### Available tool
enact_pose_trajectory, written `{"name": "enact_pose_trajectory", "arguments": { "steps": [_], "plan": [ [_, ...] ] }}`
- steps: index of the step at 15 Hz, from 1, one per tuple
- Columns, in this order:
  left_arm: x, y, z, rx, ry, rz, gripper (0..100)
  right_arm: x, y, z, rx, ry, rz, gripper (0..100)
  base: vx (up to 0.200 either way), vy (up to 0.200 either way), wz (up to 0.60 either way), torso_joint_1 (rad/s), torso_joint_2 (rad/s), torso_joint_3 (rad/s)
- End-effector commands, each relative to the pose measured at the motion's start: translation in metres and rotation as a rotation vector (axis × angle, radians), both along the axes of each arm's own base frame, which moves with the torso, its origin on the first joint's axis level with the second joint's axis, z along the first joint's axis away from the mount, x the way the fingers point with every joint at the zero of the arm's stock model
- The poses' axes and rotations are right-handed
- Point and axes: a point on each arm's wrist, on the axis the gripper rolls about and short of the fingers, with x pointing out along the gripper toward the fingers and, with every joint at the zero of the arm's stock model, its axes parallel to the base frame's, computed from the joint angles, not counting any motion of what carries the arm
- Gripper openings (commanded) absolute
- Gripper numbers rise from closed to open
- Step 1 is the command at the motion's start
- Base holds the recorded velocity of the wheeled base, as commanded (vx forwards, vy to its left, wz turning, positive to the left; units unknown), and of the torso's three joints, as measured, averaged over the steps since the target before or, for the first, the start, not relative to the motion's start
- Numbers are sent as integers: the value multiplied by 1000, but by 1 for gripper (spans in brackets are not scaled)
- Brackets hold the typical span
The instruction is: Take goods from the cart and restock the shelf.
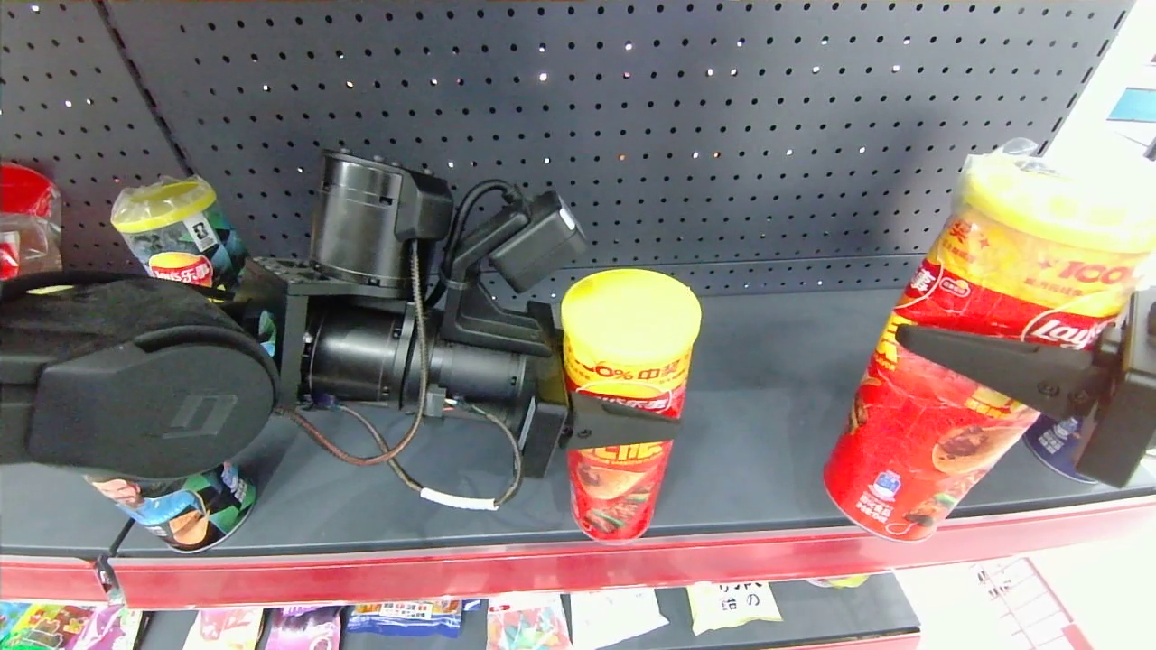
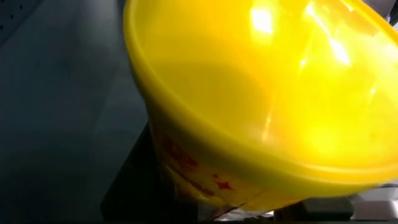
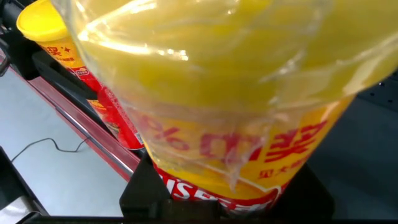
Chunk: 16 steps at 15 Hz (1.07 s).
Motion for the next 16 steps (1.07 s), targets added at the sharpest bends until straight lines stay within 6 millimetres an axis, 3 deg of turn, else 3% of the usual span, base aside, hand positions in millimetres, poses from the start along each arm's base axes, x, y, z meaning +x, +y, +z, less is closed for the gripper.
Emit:
{"name": "enact_pose_trajectory", "arguments": {
  "steps": [1, 9, 10, 16],
  "plan": [
    [-2, 1, 3, -8, -8, -3, 0, 0, 0, 0, 0, 0, 1, 0, 0, 0, 0, 0, 0, 0],
    [-5, 2, -5, 11, 15, -5, 0, 1, 0, 0, 0, 0, 1, 0, 0, 0, 0, 0, 0, 0],
    [-4, 1, -6, 13, 17, -5, 100, 1, 1, 0, 0, 0, 1, 0, 0, 0, 0, 0, 0, 0],
    [-10, 8, -8, 21, 26, 3, 100, 29, 16, 11, -5, 9, 5, 0, 0, 0, 0, 0, 0, 0]
  ]
}}
